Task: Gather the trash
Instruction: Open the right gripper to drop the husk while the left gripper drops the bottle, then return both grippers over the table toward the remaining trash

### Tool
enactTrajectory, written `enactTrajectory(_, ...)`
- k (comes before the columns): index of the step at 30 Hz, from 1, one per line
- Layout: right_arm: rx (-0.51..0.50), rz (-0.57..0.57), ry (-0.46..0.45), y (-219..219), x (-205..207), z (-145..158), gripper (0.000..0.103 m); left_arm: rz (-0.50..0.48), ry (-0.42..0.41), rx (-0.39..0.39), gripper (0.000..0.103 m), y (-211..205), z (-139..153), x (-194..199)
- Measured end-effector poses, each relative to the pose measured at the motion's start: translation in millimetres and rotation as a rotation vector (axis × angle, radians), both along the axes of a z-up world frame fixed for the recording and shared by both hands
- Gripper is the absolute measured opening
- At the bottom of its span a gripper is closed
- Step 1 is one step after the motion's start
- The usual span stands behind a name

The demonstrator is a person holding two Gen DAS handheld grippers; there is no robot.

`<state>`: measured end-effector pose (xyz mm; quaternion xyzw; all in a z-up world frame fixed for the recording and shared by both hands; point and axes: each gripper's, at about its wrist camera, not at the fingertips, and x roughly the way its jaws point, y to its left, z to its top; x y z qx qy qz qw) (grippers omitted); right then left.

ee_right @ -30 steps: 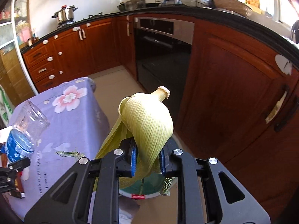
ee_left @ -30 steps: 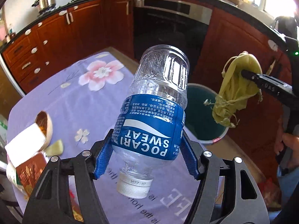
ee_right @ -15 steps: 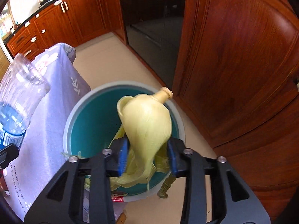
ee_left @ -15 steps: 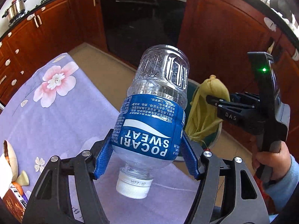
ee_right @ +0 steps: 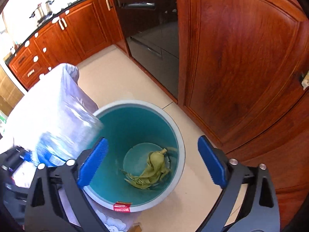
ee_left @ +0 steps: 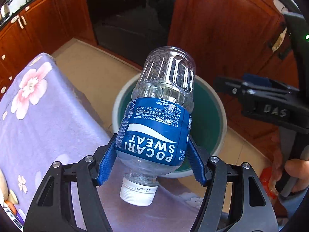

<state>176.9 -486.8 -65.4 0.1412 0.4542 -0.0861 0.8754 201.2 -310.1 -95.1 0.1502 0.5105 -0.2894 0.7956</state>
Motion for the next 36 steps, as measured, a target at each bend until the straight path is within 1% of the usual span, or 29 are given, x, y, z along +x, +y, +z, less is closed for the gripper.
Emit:
enactTrajectory(3,0.011,-0.017,0.004,-3.6,0.7,-0.3,0.095,-0.025,0.026,0.012,0.068,-14.4,-14.5,1.1)
enactTrajectory(7,0.031,-0.040,0.039,-9.5,2.8,-4.0,0.096,-0.032,0.082,0.044,0.069,-23.0,-34.4,4.4)
enactTrajectory(9,0.040,-0.051,0.046,-14.3,-0.7,-3.8,0.096,-0.032,0.085,0.058,0.069,-23.5,-39.5,6.0)
enactTrajectory(11,0.044,-0.058,0.046,-15.6,-2.1,-4.4,0.096,-0.025,0.070,0.064,0.073,-21.3,-38.6,6.7)
enactTrajectory(14,0.050,-0.060,0.050,-15.2,-1.4,-5.2,0.096,-0.006,0.060,0.051,0.076,-15.1,-31.7,9.4)
enactTrajectory(17,0.059,-0.058,0.053,-13.9,0.6,-4.9,0.096,0.018,0.056,0.036,0.076,-5.1,-24.6,12.5)
enactTrajectory(20,0.099,-0.054,0.062,-12.5,0.9,-4.6,0.096,0.042,0.056,0.015,0.078,8.0,-15.6,12.6)
enactTrajectory(21,0.115,-0.053,0.065,-12.2,0.8,-3.6,0.096,0.050,0.053,0.010,0.079,13.9,-12.6,13.3)
enactTrajectory(23,0.125,-0.052,0.067,-8.6,-0.5,-1.8,0.096,0.066,0.036,-0.002,0.088,18.7,-6.1,8.5)
enactTrajectory(25,0.115,-0.041,0.064,-2.5,-2.6,1.8,0.096,0.085,0.022,-0.013,0.094,24.5,1.7,1.0)
enactTrajectory(26,0.105,-0.035,0.060,1.3,-3.8,4.6,0.096,0.093,0.017,-0.022,0.095,29.1,5.2,-0.5)
enactTrajectory(36,0.052,0.038,0.038,50.1,-19.4,32.8,0.096,0.143,-0.043,-0.060,0.098,69.0,39.2,-27.1)
